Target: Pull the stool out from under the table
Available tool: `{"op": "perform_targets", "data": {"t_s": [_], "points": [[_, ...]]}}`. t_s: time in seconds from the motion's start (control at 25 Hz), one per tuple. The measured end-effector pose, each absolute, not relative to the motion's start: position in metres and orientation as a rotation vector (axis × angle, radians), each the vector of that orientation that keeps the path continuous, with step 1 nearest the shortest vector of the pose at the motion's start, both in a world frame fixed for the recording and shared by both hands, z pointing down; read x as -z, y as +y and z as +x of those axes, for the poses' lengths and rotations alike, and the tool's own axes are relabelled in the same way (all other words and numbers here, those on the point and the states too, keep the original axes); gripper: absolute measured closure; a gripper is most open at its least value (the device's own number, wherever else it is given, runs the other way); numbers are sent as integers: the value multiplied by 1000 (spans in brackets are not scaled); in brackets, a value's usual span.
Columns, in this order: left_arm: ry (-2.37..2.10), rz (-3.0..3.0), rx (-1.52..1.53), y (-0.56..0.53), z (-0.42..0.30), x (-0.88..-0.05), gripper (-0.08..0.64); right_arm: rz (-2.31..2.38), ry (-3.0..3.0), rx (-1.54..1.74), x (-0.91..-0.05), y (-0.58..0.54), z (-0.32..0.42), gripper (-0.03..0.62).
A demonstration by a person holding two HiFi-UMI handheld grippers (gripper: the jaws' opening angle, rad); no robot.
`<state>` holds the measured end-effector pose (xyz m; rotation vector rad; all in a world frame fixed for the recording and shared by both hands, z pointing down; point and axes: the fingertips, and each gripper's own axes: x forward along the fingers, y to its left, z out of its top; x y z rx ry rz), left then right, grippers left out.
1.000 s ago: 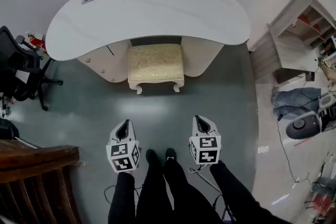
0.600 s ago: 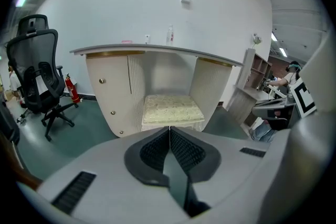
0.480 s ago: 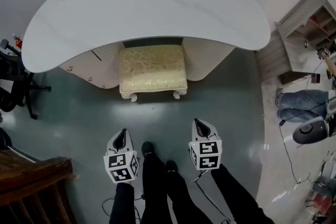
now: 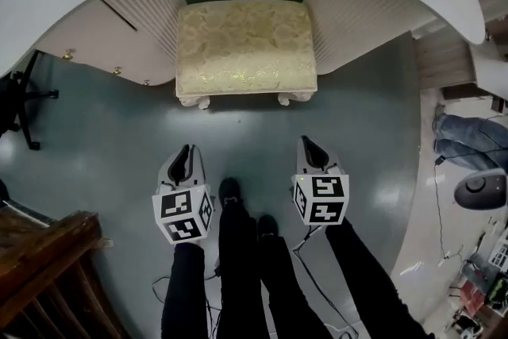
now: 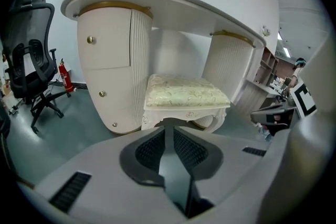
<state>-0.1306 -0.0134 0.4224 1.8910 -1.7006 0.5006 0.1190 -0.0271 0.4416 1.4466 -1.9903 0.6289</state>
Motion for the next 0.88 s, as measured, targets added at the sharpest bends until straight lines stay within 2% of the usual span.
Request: {"op": "perform_targets", "data": {"t_s": [0.32, 0.4, 0.56, 0.8, 0.88], "points": [[-1677, 1892, -562, -53, -147, -477, 462, 1474, -1889, -603, -500, -56, 124, 589], [-1668, 1888, -577, -60, -150, -488, 445, 1479, -1868, -619, -513, -61, 126, 511], [-1650, 1887, -607, -73, -156, -510, 409, 1505, -1811, -656, -533, -73, 134, 473], [-1679, 1849, -689, -87, -171, -542, 309, 1565, -1711, -611, -557, -93, 146, 365], [-1705, 1826, -715, -92, -177, -550, 286, 1588, -1686, -573, -562, -102, 150, 356]]}}
